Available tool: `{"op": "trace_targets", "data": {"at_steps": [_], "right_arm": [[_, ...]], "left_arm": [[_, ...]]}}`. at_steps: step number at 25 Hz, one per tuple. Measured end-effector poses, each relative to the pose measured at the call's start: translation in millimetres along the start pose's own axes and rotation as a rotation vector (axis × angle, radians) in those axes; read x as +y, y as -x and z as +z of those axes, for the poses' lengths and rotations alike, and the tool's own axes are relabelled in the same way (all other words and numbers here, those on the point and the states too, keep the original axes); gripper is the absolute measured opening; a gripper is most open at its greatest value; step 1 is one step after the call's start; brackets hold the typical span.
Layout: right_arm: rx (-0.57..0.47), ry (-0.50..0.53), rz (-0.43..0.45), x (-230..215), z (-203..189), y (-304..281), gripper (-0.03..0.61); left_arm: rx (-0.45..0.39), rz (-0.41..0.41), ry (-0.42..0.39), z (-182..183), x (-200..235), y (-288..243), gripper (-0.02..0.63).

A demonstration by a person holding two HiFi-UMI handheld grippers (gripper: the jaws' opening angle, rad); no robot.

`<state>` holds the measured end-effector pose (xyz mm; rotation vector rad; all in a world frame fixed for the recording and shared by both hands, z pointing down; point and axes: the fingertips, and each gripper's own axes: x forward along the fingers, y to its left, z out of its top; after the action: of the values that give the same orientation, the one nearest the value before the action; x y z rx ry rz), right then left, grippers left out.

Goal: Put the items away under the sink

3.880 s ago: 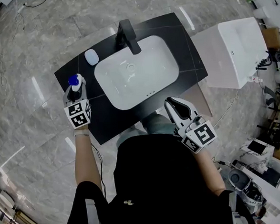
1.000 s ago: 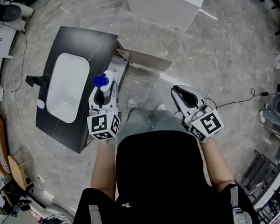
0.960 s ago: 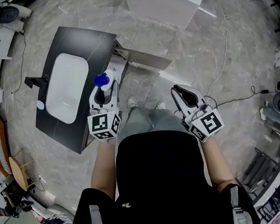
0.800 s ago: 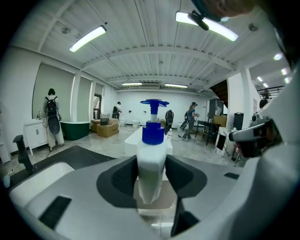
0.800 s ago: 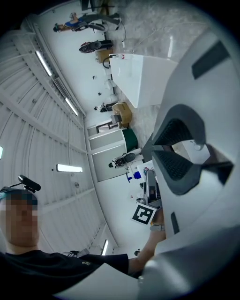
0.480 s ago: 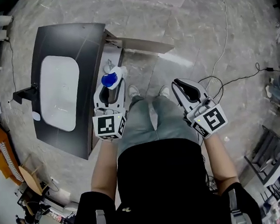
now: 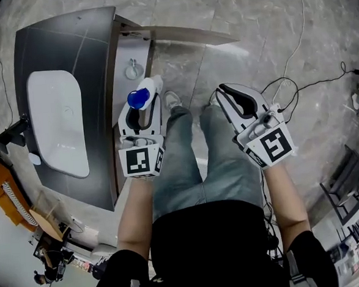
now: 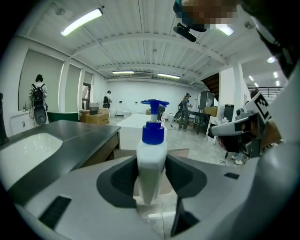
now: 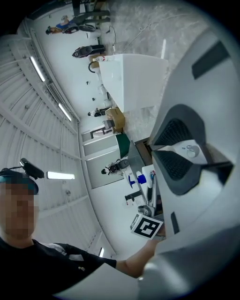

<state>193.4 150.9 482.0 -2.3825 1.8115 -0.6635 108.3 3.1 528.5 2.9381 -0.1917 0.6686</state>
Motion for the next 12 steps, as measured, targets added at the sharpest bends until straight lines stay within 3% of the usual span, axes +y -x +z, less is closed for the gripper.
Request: {"op": "trace_targets", "data": {"at_steps": [3,7,12], "right_arm": [[0.009,-0.011,0.03,5,-22,-17,0.052],[0.017,0.056,0.048,0,-54,-37,0.052],[0.04,0.01,0.092,4,-88,-65,0.052]], "left_arm": [[0.012,0.007,0.01,-28,5,-6,0.198],[0.037,0.015,0.021,-72,14,-20,0.198],[0.072,0.051,0.041,-125,35,-35,0.198]]}}
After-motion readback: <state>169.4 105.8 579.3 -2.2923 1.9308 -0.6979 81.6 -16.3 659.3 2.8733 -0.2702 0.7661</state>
